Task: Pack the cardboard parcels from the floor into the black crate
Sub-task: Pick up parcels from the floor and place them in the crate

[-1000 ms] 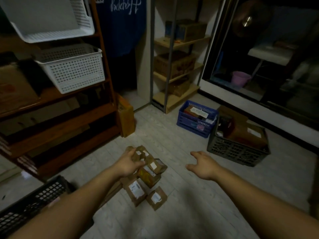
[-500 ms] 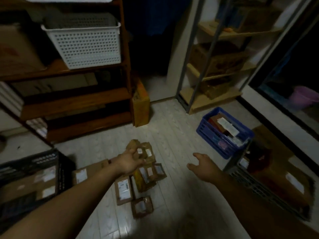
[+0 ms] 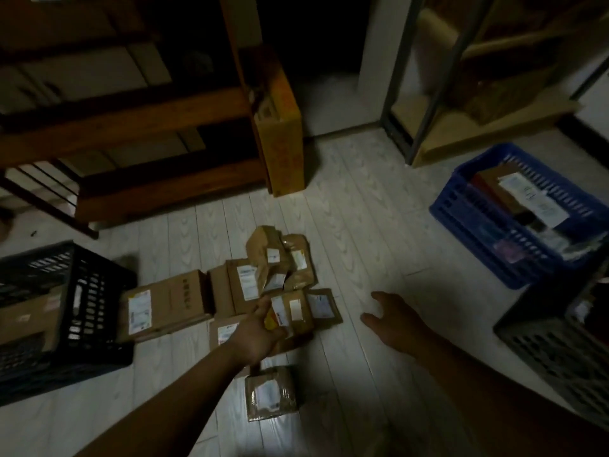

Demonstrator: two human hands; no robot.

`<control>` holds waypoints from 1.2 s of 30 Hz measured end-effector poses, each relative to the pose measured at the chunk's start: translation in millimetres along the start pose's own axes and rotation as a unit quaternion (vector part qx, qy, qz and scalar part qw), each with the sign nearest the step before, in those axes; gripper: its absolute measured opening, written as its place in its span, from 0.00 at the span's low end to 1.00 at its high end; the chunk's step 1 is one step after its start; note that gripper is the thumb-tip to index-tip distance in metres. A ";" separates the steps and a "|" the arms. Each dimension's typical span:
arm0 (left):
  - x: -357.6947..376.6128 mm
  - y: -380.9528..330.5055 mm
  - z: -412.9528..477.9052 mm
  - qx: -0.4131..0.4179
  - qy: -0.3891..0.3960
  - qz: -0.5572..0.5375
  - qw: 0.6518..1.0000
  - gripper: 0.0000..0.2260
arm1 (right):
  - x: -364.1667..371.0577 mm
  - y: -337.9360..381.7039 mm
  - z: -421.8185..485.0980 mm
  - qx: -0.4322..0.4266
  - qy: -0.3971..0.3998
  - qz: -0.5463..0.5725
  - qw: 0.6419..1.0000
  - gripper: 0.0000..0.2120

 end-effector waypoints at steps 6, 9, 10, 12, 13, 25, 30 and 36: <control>59.8 146.3 118.5 -0.002 -0.037 -0.016 0.999 0.33 | 95.6 -12.0 151.7 -0.032 -0.006 -0.007 0.999 0.31; 85.3 177.8 158.5 -0.001 -0.062 -0.019 0.998 0.39 | 133.9 -22.1 207.4 -0.045 -0.012 -0.017 0.999 0.27; 92.3 186.4 168.4 -0.015 -0.072 -0.040 0.996 0.42 | 144.0 -25.3 221.5 -0.044 -0.008 -0.020 0.999 0.27; 105.8 202.1 186.8 -0.041 -0.086 -0.070 0.993 0.46 | 167.7 -30.2 248.8 -0.055 0.011 -0.014 0.998 0.30; 111.4 201.6 191.9 -0.044 -0.088 -0.068 0.993 0.46 | 178.9 -33.2 261.8 -0.064 0.024 -0.012 0.998 0.34; 99.8 204.5 192.6 -0.038 -0.188 -0.216 0.957 0.33 | 200.9 -48.7 301.5 -0.134 0.054 0.003 0.990 0.40; 37.6 191.2 162.2 0.001 -0.263 -0.290 0.920 0.26 | 146.8 7.4 260.4 -0.162 0.005 0.146 0.976 0.33; -14.9 153.1 127.1 0.113 -0.298 -0.328 0.889 0.17 | 116.6 74.0 194.3 -0.275 0.019 0.328 0.903 0.16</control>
Point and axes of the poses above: each hand's wrist, its own z-axis towards the middle knuckle, its own x-axis out of the palm, y = z × x, the point moved 5 cm from there along z, towards the middle knuckle, and after that the axes turned 9 degrees about x, right-handed, at the moved point
